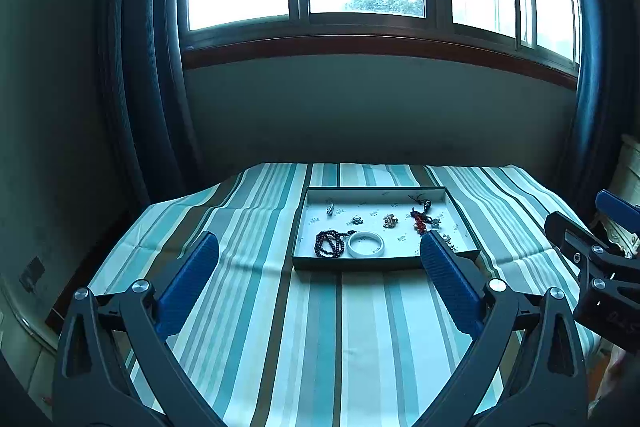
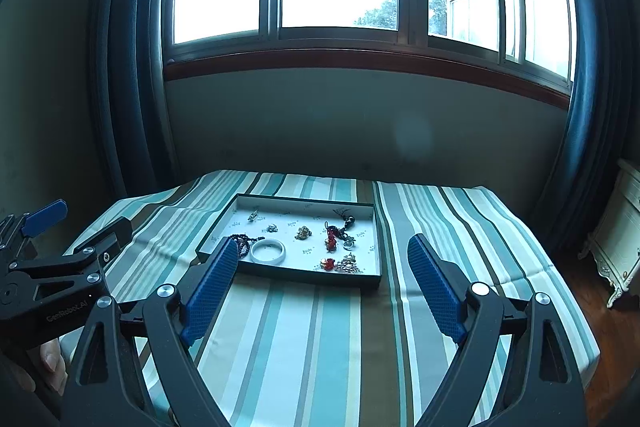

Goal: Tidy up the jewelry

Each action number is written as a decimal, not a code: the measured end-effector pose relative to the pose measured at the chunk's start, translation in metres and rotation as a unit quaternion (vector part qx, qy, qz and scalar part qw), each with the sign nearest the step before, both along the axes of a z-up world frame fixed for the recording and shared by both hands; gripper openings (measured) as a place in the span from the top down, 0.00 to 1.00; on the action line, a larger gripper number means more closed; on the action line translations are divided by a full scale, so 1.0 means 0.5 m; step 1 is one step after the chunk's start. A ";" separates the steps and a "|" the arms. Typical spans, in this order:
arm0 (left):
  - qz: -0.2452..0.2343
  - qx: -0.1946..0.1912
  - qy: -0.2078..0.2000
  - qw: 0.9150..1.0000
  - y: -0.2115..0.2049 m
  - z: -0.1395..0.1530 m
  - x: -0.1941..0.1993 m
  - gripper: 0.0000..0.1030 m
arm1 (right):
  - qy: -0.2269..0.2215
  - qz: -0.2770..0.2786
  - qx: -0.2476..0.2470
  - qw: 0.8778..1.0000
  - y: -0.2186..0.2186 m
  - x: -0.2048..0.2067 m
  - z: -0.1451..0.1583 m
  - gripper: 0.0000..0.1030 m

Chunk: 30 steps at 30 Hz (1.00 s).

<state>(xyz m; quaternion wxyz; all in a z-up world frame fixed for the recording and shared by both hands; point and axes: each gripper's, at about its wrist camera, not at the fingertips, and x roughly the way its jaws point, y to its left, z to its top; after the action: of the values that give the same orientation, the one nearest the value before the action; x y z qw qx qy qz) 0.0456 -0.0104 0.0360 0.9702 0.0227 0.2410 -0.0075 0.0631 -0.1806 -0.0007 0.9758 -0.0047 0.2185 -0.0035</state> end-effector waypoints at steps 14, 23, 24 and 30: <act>-0.001 0.000 -0.001 1.000 -0.004 0.001 -0.002 0.02 | -0.002 0.001 0.000 1.000 0.002 -0.003 0.001 0.17; -0.002 0.000 -0.001 1.000 -0.007 0.002 -0.005 0.02 | -0.002 0.000 0.000 1.000 0.002 -0.004 0.000 0.17; -0.002 0.000 -0.001 1.000 -0.006 0.001 -0.005 0.02 | -0.002 0.000 0.000 1.000 0.002 -0.004 0.000 0.17; -0.002 -0.003 0.003 1.000 -0.007 0.000 -0.006 0.02 | -0.002 0.001 0.001 1.000 0.002 -0.004 0.000 0.17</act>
<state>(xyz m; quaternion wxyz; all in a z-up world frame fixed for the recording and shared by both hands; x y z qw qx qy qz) 0.0426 -0.0141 0.0362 0.9696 0.0206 0.2436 -0.0098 0.0609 -0.1795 -0.0006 0.9762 -0.0042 0.2169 -0.0023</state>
